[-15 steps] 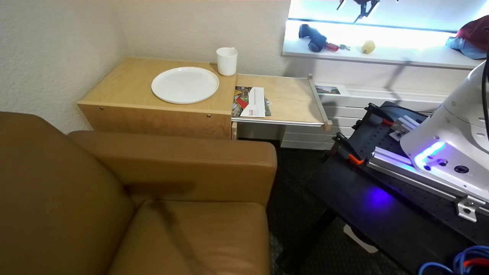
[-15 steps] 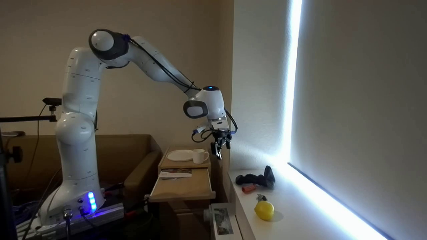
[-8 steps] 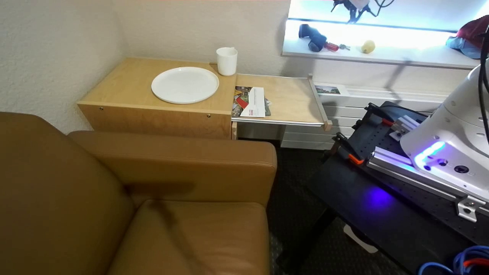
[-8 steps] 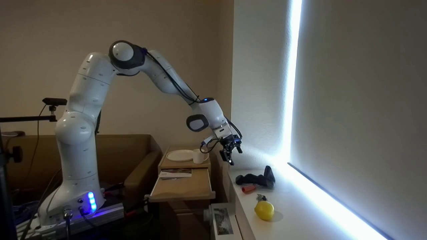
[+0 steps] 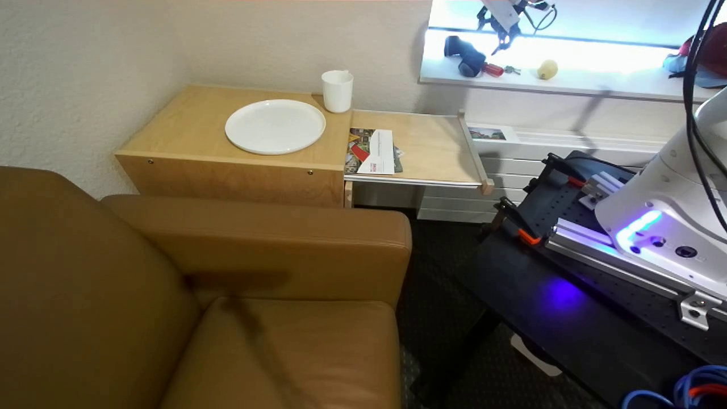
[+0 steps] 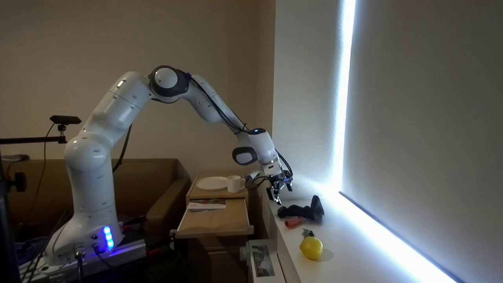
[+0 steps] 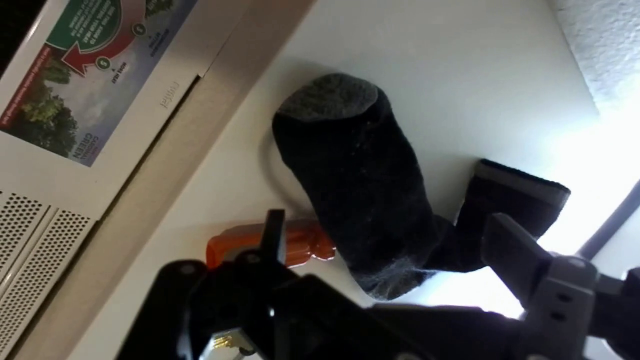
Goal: Take the black sock from the window sill and place it on the white plate
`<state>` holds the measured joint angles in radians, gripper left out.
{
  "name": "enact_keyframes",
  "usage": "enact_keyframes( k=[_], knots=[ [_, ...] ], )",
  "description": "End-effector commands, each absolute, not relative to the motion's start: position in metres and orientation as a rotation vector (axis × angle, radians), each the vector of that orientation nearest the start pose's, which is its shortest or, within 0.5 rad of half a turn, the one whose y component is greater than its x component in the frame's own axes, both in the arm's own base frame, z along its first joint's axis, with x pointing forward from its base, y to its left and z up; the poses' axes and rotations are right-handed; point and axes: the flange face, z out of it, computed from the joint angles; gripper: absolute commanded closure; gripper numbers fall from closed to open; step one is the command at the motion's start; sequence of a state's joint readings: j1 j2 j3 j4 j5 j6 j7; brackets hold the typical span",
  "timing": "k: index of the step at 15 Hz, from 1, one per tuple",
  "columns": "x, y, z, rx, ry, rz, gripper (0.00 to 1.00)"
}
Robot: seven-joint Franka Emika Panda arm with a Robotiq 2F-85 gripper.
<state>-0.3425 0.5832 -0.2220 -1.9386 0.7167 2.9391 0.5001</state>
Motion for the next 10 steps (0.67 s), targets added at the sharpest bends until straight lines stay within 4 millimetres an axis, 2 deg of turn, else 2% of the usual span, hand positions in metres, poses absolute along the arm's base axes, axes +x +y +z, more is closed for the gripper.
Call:
enact_keyframes(
  k=[1, 6, 10],
  knots=[
    [0.529, -0.375, 0.229, -1.942, 2.159, -0.652, 0.0],
    [0.556, -0.373, 0.2, -2.084, 2.018, -0.823, 0.0],
    [0.571, -0.378, 0.169, -2.142, 2.004, -0.84, 0.0]
  ],
)
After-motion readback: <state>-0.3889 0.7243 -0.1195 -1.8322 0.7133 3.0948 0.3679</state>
